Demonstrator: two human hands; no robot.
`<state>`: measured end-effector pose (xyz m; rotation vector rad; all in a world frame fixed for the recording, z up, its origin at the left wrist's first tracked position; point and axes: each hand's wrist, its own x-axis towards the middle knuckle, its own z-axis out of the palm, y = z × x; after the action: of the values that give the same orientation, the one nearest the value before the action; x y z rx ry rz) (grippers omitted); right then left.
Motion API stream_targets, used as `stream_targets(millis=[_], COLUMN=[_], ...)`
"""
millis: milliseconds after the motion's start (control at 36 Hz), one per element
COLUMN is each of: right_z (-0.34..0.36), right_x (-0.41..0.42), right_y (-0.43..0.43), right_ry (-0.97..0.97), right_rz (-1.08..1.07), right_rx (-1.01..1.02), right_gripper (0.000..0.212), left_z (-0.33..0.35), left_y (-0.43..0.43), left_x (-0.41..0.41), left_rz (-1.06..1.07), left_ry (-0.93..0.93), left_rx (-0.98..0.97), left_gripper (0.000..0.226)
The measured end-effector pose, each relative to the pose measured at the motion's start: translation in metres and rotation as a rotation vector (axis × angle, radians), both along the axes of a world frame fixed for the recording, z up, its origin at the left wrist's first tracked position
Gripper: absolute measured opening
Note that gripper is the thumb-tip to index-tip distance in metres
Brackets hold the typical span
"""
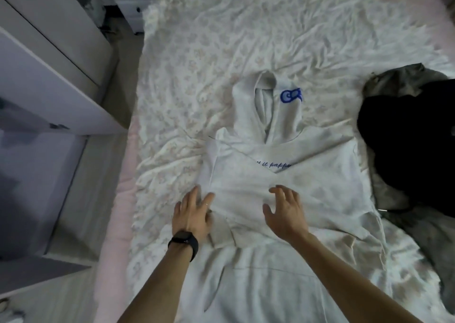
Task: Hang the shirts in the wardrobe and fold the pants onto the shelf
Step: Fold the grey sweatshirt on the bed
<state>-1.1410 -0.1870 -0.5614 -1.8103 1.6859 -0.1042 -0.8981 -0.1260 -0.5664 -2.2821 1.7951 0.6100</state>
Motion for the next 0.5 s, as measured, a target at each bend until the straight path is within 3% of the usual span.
stream_targets(millis=[167, 278, 389, 500], right_z=[-0.007, -0.013, -0.017, -0.023], right_x=[0.095, 0.155, 0.194, 0.222], right_y=[-0.078, -0.123, -0.149, -0.16], right_ry=[0.019, 0.103, 0.151, -0.008], right_rz=[0.078, 0.138, 0.072, -0.019], right_rx=[-0.011, 0.094, 0.253, 0.25], right_gripper=[0.06, 0.069, 0.036, 0.033], left_z=[-0.018, -0.023, -0.025, -0.034], left_y=[-0.014, -0.002, 0.005, 0.016], left_x=[0.035, 0.058, 0.083, 0.104], left_rz=[-0.127, -0.133, 0.003, 0.31], left_ry=[0.033, 0.079, 0.224, 0.452], left_rx=[-0.042, -0.071, -0.104, -0.093], left_gripper=[0.045, 0.047, 0.044, 0.035])
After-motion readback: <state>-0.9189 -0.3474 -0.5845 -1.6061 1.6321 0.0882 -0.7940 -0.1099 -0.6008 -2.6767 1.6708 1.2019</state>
